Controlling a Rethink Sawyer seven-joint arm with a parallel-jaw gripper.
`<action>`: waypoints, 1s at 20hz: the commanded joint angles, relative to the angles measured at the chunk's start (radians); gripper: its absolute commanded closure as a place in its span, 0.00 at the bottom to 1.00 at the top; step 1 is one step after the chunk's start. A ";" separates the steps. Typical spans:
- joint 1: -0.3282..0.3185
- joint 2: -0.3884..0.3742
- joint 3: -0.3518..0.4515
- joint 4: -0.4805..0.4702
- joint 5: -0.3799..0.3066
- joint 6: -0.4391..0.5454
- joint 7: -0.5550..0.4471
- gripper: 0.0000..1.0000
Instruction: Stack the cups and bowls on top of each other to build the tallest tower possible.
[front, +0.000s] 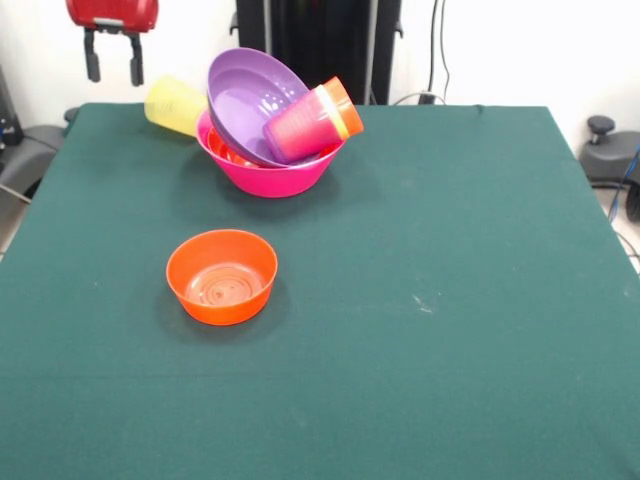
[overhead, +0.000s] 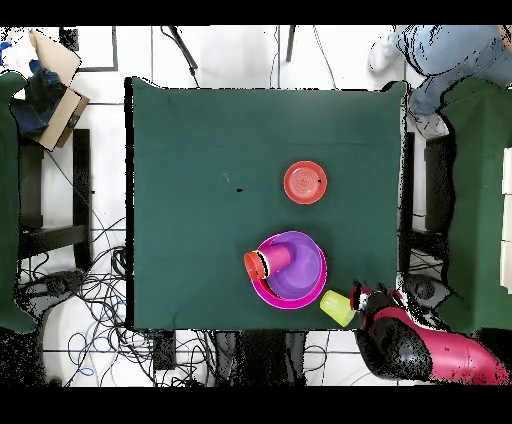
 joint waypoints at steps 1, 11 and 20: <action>0.110 0.061 -0.047 0.070 -0.043 -0.050 0.108 0.00; 0.154 0.065 -0.019 0.069 0.021 -0.044 0.105 0.00; 0.183 0.148 -0.017 0.009 0.021 -0.059 0.100 0.00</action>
